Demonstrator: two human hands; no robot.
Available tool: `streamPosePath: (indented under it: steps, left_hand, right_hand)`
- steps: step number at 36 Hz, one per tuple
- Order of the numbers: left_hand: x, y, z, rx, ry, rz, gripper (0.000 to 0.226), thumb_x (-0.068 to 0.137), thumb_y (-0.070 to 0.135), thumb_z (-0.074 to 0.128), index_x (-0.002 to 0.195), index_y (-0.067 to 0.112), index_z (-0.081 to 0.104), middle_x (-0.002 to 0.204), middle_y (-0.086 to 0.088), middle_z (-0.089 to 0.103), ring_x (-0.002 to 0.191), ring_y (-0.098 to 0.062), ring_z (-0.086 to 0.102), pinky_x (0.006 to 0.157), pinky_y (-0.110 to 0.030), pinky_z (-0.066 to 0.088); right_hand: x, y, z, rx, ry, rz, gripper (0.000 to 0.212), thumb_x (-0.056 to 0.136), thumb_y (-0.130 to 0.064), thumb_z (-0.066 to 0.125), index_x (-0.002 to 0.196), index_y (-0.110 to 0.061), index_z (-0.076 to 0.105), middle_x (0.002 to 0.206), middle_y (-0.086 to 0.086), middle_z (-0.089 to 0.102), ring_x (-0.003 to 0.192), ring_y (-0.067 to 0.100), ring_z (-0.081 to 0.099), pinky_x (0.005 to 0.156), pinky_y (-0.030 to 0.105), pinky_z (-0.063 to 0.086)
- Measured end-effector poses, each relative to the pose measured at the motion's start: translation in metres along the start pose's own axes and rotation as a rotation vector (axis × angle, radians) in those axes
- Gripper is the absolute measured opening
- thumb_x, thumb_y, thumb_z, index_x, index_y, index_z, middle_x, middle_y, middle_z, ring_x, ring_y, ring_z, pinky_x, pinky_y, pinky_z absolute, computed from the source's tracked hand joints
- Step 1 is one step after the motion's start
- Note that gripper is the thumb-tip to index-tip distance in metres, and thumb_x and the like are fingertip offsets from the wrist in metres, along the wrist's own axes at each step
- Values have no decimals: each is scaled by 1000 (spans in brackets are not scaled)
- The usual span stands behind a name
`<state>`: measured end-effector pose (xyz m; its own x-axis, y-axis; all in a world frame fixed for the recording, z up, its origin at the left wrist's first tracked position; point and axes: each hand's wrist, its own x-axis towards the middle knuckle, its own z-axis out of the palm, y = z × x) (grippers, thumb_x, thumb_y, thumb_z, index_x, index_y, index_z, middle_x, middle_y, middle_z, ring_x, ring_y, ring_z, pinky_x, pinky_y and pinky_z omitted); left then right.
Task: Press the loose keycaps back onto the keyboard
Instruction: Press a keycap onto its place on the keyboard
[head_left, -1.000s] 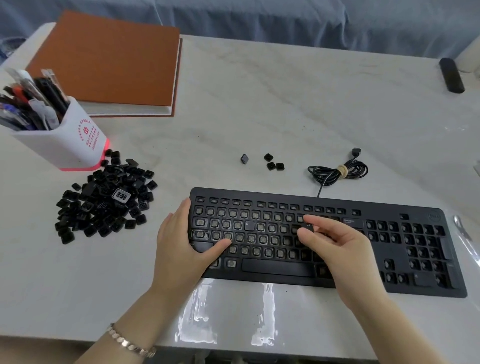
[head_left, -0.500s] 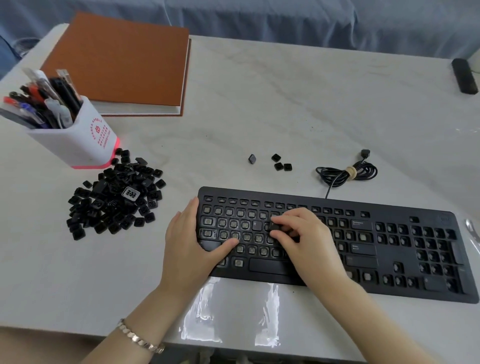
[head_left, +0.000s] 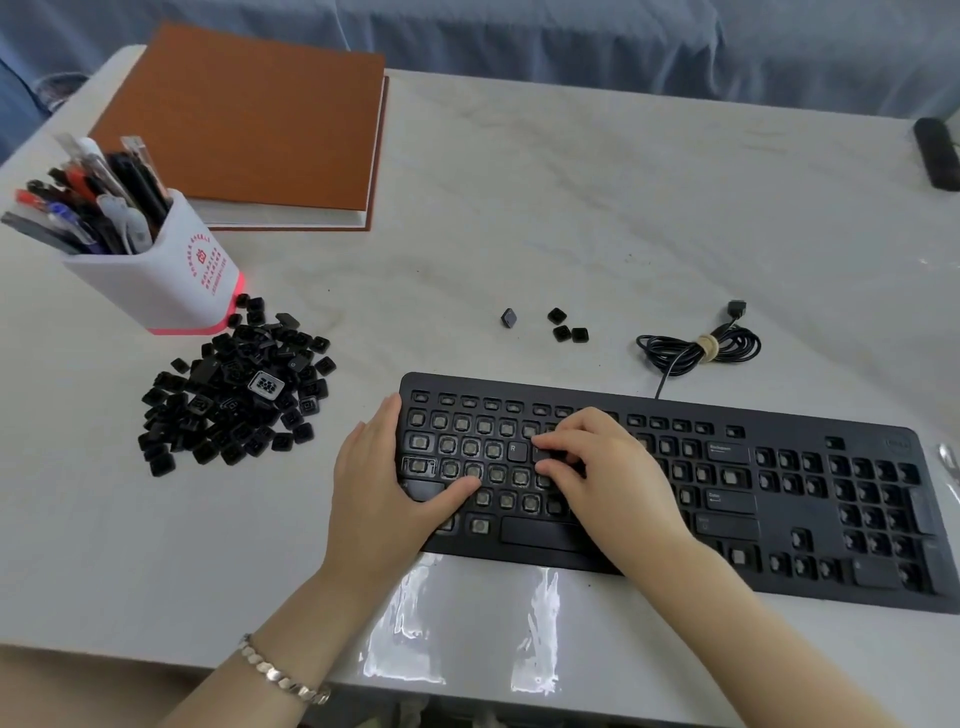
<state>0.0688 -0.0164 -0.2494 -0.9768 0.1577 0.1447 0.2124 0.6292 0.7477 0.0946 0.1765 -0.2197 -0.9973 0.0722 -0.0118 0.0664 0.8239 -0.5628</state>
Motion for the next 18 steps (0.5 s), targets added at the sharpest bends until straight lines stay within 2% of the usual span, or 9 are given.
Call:
streamPosePath:
  steps: [3, 5, 8, 12, 15, 18]
  left_hand:
    - [0, -1, 1, 10, 5, -1, 73, 61, 62, 59, 125, 41, 29, 105, 51, 36, 95, 16, 35, 90, 2, 19]
    - [-1, -2, 2, 15, 14, -3, 75, 61, 64, 60, 125, 39, 30, 101, 47, 38, 90, 10, 33, 89, 1, 19]
    - [0, -3, 2, 22, 11, -11, 75, 60, 65, 59, 124, 39, 31, 96, 38, 41, 91, 5, 34, 85, -7, 26]
    - [0, -4, 2, 32, 8, -9, 76, 60, 64, 59, 125, 36, 31, 97, 34, 40, 90, 3, 35, 84, -6, 26]
    - [0, -4, 2, 28, 6, -3, 76, 61, 64, 60, 126, 36, 32, 98, 34, 41, 91, 3, 36, 85, -14, 26]
    - [2, -4, 3, 37, 11, 10, 78, 62, 63, 61, 128, 32, 33, 99, 34, 41, 91, 3, 36, 85, -12, 25]
  right_hand:
    - [-6, 2, 8, -33, 125, -92, 17, 81, -16, 67, 97, -16, 73, 88, -7, 59, 83, 13, 56, 68, 30, 52]
    - [-11, 7, 15, -59, 232, -162, 14, 75, -15, 65, 86, -11, 74, 81, -2, 62, 77, 13, 52, 56, 28, 52]
    - [-15, 10, 19, -99, 305, -233, 20, 83, -17, 57, 84, -6, 73, 80, 2, 63, 73, 16, 50, 52, 30, 51]
    - [-16, 12, 20, -185, 315, -297, 27, 85, -20, 50, 89, -5, 72, 85, 5, 65, 75, 21, 52, 52, 32, 51]
    - [-15, 13, 18, -212, 338, -322, 26, 85, -20, 51, 90, -7, 73, 88, 6, 66, 82, 21, 50, 59, 32, 49]
    - [-16, 14, 18, -257, 336, -347, 26, 85, -20, 51, 90, -8, 73, 91, 7, 65, 87, 22, 49, 64, 33, 46]
